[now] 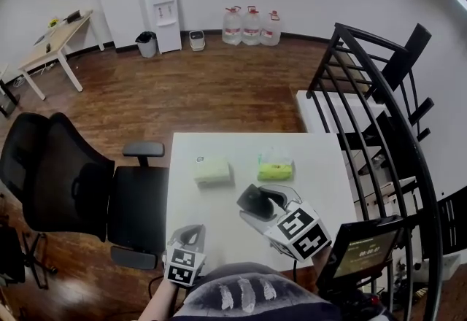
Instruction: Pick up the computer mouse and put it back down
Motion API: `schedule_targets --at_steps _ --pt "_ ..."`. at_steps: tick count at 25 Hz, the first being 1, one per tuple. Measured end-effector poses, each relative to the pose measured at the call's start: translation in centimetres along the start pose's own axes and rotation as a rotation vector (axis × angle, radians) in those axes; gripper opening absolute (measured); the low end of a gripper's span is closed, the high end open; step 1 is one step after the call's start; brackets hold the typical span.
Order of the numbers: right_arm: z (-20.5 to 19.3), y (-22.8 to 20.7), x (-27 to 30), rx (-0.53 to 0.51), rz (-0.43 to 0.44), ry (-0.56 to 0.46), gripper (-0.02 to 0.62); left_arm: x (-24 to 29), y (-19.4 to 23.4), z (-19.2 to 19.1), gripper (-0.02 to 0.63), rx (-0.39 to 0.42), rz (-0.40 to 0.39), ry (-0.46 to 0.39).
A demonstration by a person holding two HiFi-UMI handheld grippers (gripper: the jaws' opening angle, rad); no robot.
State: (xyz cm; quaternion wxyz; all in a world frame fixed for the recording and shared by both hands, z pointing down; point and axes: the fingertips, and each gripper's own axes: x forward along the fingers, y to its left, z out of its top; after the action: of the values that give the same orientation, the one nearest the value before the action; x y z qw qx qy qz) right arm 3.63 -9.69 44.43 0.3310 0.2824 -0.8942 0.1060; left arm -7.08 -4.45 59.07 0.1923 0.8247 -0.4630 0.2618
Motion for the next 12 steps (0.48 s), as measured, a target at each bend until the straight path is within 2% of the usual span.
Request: schedule_targets --at_steps 12 --pt "1.4 1.3 -1.6 -0.067 0.004 -0.027 0.290 -0.9 -0.2 0.6 0.015 -0.002 0.004 -0.021"
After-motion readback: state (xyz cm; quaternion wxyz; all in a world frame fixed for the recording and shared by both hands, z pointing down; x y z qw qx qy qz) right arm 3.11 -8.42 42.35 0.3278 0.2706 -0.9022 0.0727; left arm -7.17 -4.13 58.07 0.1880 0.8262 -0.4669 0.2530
